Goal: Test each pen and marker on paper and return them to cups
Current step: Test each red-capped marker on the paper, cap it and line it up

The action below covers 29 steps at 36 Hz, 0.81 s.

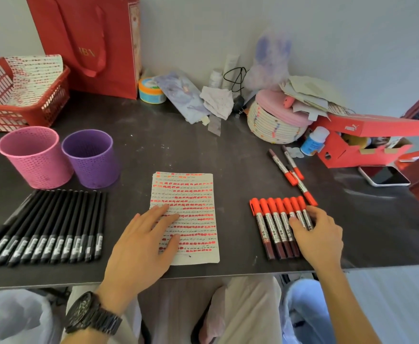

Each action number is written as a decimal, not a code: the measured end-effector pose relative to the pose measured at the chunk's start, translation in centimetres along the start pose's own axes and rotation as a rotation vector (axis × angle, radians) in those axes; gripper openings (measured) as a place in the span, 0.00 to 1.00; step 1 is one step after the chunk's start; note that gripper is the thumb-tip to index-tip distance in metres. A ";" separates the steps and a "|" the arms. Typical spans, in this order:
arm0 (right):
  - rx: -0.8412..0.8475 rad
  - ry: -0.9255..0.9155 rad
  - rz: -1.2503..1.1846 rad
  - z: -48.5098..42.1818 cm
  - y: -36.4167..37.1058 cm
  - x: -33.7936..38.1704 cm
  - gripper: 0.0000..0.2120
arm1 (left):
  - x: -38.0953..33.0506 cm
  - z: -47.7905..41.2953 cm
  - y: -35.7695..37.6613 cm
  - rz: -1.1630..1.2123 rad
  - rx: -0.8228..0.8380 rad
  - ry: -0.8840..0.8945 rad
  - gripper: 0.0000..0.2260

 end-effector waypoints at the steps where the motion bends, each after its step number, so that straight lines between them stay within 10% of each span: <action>1: 0.002 -0.002 -0.004 0.0 0.0 0.0 0.22 | 0.0 0.0 0.0 -0.002 0.000 -0.001 0.26; 14: -0.067 -0.064 -0.153 -0.6 -0.7 0.3 0.18 | 0.0 0.0 -0.1 0.002 -0.013 -0.011 0.25; 29: 0.015 -0.248 0.358 -11.3 1.0 6.1 0.16 | 0.0 0.1 -0.3 0.032 -0.019 -0.022 0.23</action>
Point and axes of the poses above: each hand's wrist, its own z-axis away from the middle knuckle, its own y-axis out of the palm, x = y × z, the point moved 6 cm from there along -z, towards the middle knuckle
